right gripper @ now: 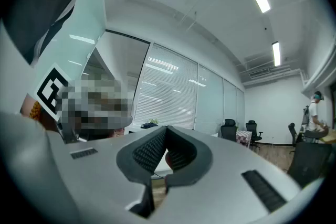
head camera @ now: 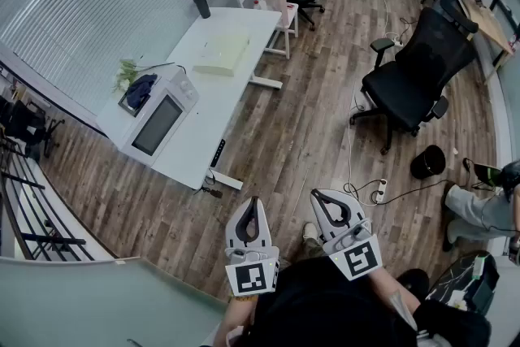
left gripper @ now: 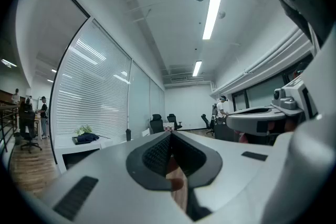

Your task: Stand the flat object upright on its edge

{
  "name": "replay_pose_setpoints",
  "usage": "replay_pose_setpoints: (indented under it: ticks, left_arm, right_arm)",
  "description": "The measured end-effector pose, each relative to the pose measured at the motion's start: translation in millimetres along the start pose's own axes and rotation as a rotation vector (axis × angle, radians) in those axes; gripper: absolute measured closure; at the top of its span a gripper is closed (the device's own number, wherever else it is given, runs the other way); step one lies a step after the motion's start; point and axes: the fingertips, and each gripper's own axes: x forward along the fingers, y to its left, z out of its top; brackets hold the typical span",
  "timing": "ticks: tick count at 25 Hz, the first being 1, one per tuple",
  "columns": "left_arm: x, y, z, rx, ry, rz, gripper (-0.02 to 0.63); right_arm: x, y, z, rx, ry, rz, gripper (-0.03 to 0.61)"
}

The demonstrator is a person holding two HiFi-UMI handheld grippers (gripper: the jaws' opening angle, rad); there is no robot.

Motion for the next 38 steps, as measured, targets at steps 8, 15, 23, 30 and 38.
replay_pose_setpoints:
  ticks: [8, 15, 23, 30, 38]
  left_arm:
    - [20.1, -17.9, -5.8, 0.034, 0.045, 0.003, 0.607]
    - [54.4, -45.5, -3.9, 0.032, 0.076, 0.028, 0.607]
    - [76.0, -49.7, -21.2, 0.002, 0.106, 0.06, 0.607]
    - [131.4, -14.0, -43.8, -0.046, 0.126, 0.033, 0.607]
    - [216.6, 52.2, -39.0, -0.072, 0.056, 0.005, 0.607]
  right_arm:
    - [-6.4, -44.7, -2.0, 0.111, -0.065, -0.044, 0.572]
    - [2.1, -74.6, -31.0, 0.054, -0.03, 0.0, 0.572]
    - [23.9, -88.3, -50.6, 0.04, 0.005, 0.055, 0.571]
    - [81.9, -104.2, -65.7, 0.008, 0.042, 0.053, 0.571]
    - [175.0, -126.4, -67.5, -0.086, 0.078, 0.068, 0.572]
